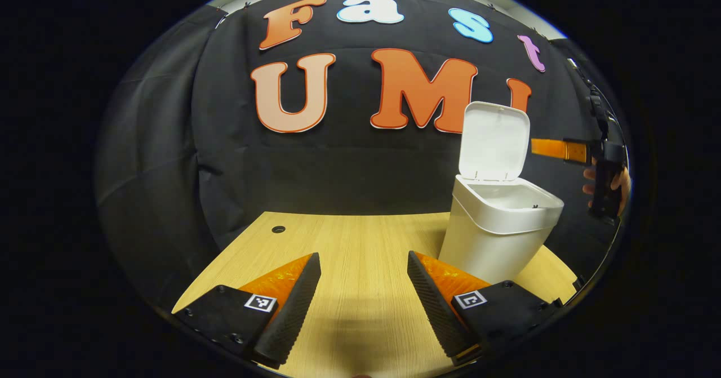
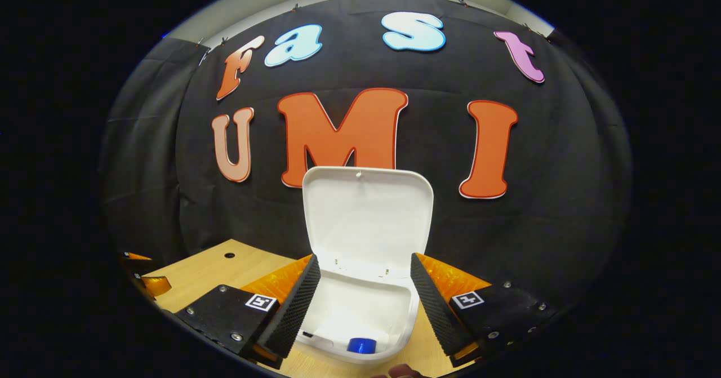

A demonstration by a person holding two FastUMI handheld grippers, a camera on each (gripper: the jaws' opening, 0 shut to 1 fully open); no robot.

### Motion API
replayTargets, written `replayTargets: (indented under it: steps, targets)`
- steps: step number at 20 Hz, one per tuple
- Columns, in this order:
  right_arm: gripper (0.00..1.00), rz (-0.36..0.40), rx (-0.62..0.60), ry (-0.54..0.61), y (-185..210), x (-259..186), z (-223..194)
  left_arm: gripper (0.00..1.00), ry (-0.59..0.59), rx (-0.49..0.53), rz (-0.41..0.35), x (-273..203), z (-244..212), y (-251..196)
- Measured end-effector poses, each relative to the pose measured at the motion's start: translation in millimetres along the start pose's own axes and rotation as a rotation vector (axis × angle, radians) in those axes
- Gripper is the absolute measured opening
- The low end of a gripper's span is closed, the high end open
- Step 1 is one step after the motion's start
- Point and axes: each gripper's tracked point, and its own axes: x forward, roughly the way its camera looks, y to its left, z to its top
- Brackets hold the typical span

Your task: Press the lid of the desktop garbage bin to open it, pick up the crumpled paper on the desktop and throw it into the bin, then pick up the pop can on the desktop and drop it into the bin, and finally close the garbage bin lid.

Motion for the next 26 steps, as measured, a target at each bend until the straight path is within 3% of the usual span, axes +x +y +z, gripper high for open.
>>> replayTargets:
  steps: [5, 13, 26]
  targets:
    - [0.97, -0.010, -0.039, -0.108, -1, 16, 62, 0.98, -0.007, 0.002, 0.040, 0, 0, 17]
    - [0.97, -0.047, -0.083, -0.149, 1, 58, 113, 0.99, -0.004, -0.023, 0.092, 1, -3, 45]
    - [0.99, -0.080, -0.060, -0.003, -3, 114, 101, 0.99, -0.023, -0.038, 0.179, -3, 5, 95]
